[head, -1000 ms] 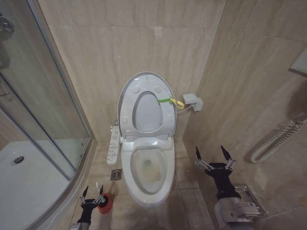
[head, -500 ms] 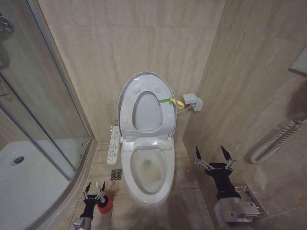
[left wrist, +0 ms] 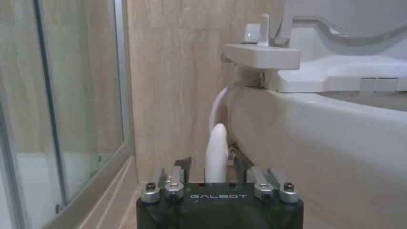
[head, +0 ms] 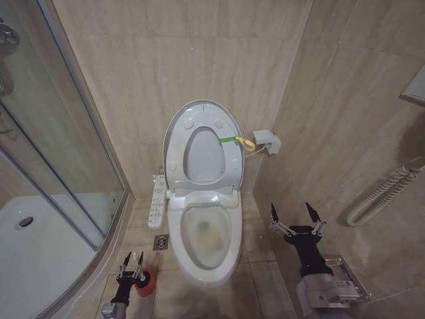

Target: Open the toilet lid, clean the toilet bowl with a toilet brush, close the toilet lid, and flush.

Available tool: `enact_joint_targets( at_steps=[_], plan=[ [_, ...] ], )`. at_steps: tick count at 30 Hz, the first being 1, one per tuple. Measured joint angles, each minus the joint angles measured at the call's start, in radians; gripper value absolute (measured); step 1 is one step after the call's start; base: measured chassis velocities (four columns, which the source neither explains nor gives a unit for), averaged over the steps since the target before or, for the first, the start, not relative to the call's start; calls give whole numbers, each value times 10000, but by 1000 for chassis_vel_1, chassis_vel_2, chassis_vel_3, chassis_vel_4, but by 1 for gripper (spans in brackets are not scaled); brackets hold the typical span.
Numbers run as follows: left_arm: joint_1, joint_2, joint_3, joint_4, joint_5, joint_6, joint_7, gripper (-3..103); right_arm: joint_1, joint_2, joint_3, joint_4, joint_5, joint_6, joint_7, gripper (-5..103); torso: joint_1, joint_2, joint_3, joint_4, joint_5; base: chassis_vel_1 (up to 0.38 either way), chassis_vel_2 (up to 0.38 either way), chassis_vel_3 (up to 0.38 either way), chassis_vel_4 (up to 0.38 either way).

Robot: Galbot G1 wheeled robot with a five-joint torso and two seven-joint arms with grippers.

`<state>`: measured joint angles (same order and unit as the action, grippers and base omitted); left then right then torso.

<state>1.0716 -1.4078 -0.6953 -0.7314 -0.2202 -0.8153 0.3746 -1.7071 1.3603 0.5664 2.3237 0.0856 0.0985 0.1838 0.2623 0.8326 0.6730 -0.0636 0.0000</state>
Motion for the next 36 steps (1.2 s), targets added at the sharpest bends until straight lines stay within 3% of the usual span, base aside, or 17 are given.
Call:
enact_joint_targets(
  at_steps=[3,4,11,12,19,36],
  plan=[
    [9,-31,-2,0,-14,-1,74,60,0,0,0,0,0,0,0,100,0,0,0,-1,0,0,0,0,0],
    [10,-42,-6,0,-19,-1,96,33,0,0,0,0,0,0,0,100,0,0,0,-1,0,0,0,0,0],
    [50,-74,-21,-9,-86,-5,169,33,0,0,0,0,0,0,0,100,0,0,0,-1,-1,0,0,0,0],
    [63,-74,-28,-18,-153,-6,221,21,0,0,0,0,0,0,0,100,0,0,0,-2,-1,0,0,0,0],
    [396,-96,-127,-225,-426,-11,589,21,0,0,0,0,0,0,0,100,0,0,0,-1,0,0,0,0,0],
    [1185,135,-408,-587,-16,-41,557,21,0,0,0,0,0,0,0,100,0,2,-1,-2,-1,0,0,0,0]
  ],
)
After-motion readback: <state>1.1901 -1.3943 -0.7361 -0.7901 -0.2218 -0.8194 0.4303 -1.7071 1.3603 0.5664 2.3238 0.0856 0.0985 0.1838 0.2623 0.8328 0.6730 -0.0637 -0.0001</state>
